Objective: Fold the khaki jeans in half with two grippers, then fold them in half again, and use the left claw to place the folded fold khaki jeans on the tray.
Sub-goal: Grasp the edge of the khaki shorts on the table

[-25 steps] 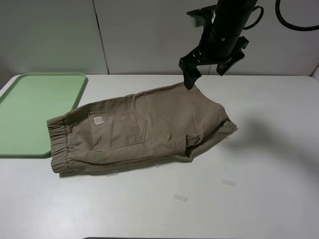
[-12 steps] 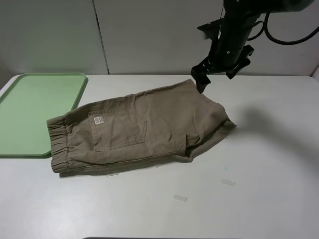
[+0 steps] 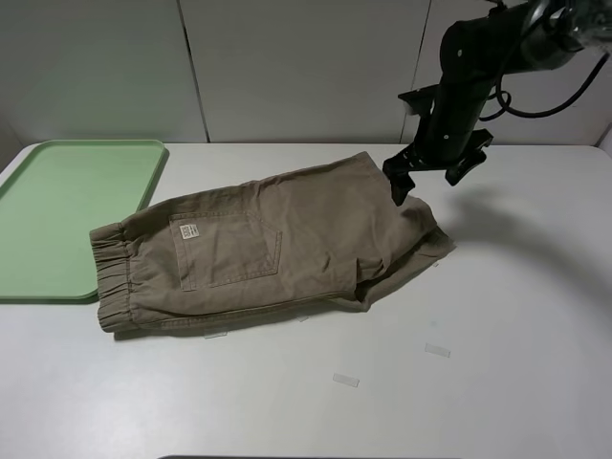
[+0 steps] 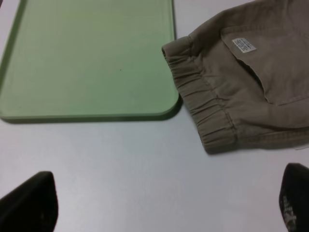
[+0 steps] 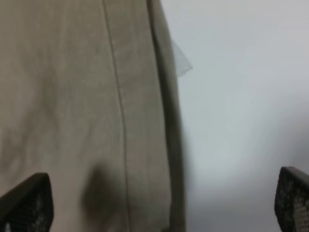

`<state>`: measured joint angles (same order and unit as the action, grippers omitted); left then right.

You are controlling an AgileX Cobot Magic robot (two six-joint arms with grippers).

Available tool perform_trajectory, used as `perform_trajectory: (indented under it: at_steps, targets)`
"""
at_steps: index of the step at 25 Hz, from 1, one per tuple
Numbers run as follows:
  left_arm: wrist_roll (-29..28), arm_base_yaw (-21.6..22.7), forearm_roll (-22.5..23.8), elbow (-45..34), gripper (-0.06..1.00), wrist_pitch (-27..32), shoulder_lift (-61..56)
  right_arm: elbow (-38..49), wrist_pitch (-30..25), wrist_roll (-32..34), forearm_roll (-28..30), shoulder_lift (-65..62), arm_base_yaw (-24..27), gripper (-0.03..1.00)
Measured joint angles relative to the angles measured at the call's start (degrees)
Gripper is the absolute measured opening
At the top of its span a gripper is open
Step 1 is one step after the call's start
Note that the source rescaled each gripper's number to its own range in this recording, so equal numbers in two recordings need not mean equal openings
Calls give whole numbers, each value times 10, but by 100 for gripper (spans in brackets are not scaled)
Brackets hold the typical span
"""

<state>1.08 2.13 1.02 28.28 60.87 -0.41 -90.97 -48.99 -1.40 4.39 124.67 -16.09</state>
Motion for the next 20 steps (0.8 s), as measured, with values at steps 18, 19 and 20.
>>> perform_trajectory:
  at_steps: [18, 19, 20]
  targets:
    - [0, 0, 0, 0, 89, 0, 0, -7, 25, -18, -25, 70, 0, 100]
    - [0, 0, 0, 0, 89, 0, 0, -7, 25, -19, -25, 71, 0, 99]
    - [0, 0, 0, 0, 89, 0, 0, -7, 24, -19, -29, 70, 0, 93]
